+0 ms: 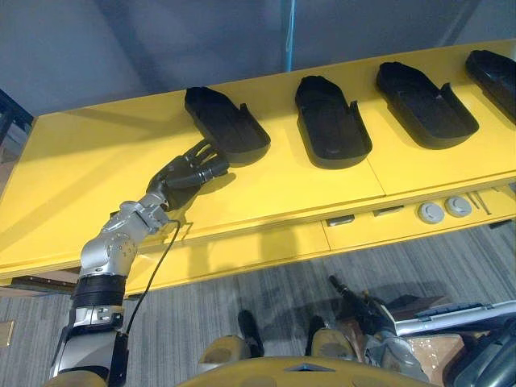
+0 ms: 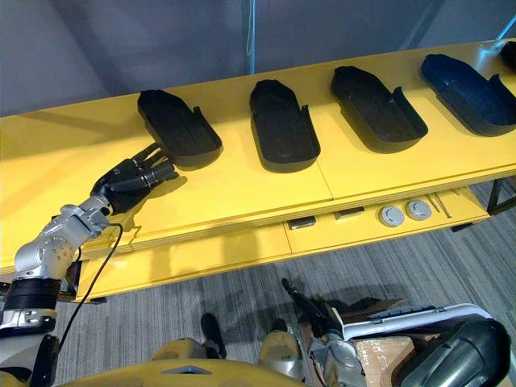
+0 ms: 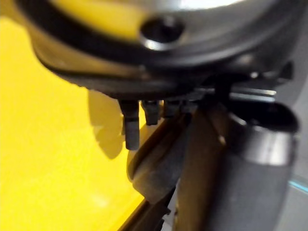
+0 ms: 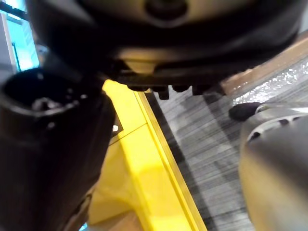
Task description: Walk over and take three plastic housings, then place them on the shelf
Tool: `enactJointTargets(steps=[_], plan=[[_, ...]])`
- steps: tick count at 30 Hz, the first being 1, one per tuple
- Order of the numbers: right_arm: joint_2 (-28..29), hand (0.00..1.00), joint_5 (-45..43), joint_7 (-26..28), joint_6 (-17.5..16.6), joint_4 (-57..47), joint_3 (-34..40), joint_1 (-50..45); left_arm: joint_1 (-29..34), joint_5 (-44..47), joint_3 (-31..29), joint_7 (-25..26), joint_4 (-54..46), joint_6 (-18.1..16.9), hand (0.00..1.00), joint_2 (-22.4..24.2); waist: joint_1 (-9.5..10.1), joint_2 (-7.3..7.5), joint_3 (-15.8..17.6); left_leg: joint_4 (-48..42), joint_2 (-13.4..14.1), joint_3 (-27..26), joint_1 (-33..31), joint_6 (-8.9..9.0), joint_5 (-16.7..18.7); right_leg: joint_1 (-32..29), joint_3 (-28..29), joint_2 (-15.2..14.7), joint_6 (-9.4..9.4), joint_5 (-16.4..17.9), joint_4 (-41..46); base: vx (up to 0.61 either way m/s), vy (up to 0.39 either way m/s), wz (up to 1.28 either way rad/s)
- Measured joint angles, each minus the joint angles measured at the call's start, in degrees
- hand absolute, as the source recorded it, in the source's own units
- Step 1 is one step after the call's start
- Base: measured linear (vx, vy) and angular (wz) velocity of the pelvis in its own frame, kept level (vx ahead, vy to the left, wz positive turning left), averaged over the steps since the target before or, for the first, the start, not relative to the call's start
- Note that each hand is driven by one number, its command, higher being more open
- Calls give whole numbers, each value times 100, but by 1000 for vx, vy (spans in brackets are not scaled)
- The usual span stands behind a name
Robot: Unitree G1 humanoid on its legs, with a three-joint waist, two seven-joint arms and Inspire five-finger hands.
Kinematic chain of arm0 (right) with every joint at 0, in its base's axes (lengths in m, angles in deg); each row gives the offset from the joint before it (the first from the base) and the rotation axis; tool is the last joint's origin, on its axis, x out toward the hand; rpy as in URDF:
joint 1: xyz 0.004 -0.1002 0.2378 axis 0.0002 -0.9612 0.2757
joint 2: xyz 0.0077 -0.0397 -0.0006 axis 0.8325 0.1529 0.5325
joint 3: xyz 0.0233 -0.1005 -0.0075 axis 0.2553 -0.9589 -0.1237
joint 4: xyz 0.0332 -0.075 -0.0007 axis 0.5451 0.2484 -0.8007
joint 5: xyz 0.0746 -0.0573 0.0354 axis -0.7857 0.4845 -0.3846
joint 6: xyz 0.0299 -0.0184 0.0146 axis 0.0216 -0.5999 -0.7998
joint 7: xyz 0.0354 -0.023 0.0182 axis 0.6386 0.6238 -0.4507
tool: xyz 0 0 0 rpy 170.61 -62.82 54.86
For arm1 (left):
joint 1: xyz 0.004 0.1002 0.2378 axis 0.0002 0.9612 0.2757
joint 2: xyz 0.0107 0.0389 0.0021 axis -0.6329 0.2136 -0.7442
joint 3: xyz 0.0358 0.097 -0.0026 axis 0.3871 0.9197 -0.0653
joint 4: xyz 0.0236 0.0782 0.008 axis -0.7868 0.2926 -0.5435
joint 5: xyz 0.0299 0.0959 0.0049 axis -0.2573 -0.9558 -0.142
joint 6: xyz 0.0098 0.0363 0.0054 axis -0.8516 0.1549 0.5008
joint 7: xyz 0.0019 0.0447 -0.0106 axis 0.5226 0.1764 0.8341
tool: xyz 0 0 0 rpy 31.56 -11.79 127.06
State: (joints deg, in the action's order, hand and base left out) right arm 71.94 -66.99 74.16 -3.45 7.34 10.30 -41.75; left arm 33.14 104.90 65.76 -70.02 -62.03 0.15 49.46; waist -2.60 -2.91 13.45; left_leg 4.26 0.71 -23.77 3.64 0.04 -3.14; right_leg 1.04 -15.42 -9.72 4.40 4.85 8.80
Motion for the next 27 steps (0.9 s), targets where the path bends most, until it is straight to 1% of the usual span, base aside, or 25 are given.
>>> enactJointTargets(steps=[4,6,7,8,10,12,13,15,17,18,20,22,24,25,26,27], plan=[[0,100,0,0,0,3,4,-2,25,-507,-6,0,-90,-9,100,24,-5,-32,-29,-3,-1,13,4,-8,-5,29,-13,0,2,-1,0,33,-3,1],[0,100,0,0,-1,4,6,0,25,-968,-22,15,-178,-41,100,26,-28,-41,-36,-3,-2,20,33,-7,-5,70,-22,0,2,-1,-7,18,-1,-1],[0,100,0,0,-3,19,18,-3,42,-1524,-32,77,-248,-132,100,14,-43,-45,-49,-3,-2,28,75,7,5,115,-14,3,-3,4,-10,18,-1,-3],[0,100,0,0,-9,38,28,-2,47,-1791,-38,112,-266,-182,100,-6,-44,-48,-66,-3,-1,27,77,29,21,115,-10,4,-3,10,-9,27,-2,-3],[0,100,-3,-3,-11,89,109,-7,44,-2734,-144,239,-287,-379,100,-252,-53,-62,-83,-1,5,38,76,35,26,114,-12,14,-8,29,3,0,0,0],[-6,100,-9,-13,-11,93,125,-42,78,-3356,-236,349,-274,-450,100,-570,-50,-64,-84,1,17,41,74,38,28,114,-14,29,-14,35,2,16,-8,1],[-11,100,-30,-25,-19,92,129,-81,135,-3717,-401,473,-236,-548,100,-808,-45,-64,-85,3,24,43,72,34,25,114,-14,39,-20,39,-2,0,0,0],[-11,100,-120,-50,-103,91,134,-168,208,-3868,-617,575,-218,-613,100,-1080,18,-68,-90,3,29,47,71,21,17,118,-14,49,-25,44,-13,42,-11,1],[-2,100,-281,-124,-190,91,162,-256,211,-3892,-812,691,-218,-651,100,-1253,106,-64,-120,3,31,69,71,21,17,158,-33,64,-26,44,-70,65,-12,10],[10,100,-314,-156,-225,91,194,-314,241,-3874,-983,737,-218,-684,100,-1298,115,-55,-186,3,30,109,71,21,16,210,-88,68,-27,43,-113,68,-9,18],[26,100,-509,-234,-285,70,234,-395,257,-3786,-1140,865,-228,-757,100,-1299,148,-33,-307,4,27,155,73,23,18,271,-152,73,-28,42,-180,71,-5,16],[36,100,-567,-297,-387,-85,246,-412,328,-3487,-1230,987,-333,-810,100,-1300,177,-27,-361,3,31,166,91,26,20,307,-162,81,-30,41,-204,44,-6,5],[64,100,-777,-418,-514,-407,247,-443,625,-3148,-1268,1196,-673,-908,100,-1299,173,-37,-427,4,39,156,97,29,23,316,-160,87,-34,39,-215,0,0,0],[122,100,-851,-569,-584,-835,248,-554,923,-2850,-1322,1414,-1148,-1033,100,-1270,168,-32,-433,9,43,154,136,26,25,360,-164,92,-34,37,-223,0,0,0],[155,100,-911,-627,-637,-1032,252,-618,1049,-2726,-1388,1483,-1350,-1135,100,-1224,168,-32,-433,15,44,150,162,25,27,386,-164,93,-34,37,-228,10,1,-3],[256,100,-906,-765,-815,-1462,289,-737,1354,-2543,-1545,1698,-1814,-1516,100,-1039,154,-26,-462,21,45,140,201,13,41,428,-162,97,-34,36,-247,5,6,-3]])
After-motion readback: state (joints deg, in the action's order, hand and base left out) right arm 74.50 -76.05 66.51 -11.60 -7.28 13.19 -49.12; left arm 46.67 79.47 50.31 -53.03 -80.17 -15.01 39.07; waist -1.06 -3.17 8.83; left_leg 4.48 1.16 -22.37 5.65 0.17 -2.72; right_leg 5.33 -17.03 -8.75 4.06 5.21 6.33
